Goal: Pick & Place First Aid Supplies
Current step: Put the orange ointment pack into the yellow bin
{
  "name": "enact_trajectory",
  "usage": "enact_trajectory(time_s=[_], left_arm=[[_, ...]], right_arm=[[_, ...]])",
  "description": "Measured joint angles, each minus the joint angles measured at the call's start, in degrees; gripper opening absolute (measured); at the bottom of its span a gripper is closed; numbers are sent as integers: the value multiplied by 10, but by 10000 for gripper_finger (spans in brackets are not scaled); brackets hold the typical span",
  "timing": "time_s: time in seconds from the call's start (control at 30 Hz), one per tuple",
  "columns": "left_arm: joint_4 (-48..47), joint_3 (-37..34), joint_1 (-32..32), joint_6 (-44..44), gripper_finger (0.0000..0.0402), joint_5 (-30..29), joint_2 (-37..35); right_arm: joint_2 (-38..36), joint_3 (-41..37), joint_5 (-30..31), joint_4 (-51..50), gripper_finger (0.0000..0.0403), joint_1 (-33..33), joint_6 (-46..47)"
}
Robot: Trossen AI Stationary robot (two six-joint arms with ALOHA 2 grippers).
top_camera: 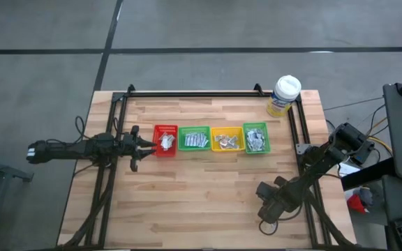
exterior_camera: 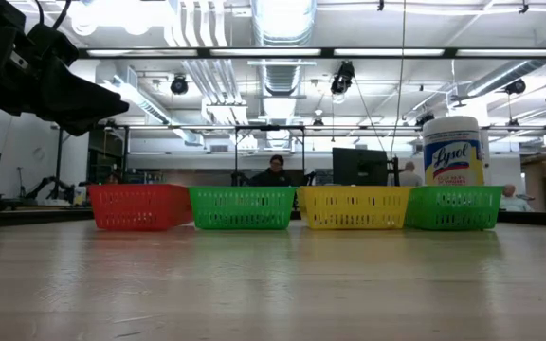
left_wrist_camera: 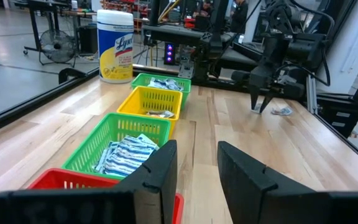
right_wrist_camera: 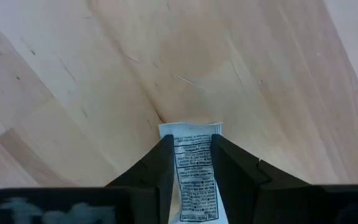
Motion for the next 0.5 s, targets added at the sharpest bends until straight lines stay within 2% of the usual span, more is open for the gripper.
enact_trajectory(time_s=[0.5], left_arm=[[0,0,0,0,113,0,0]], right_arm=[[0,6,0,5,12,0,4]])
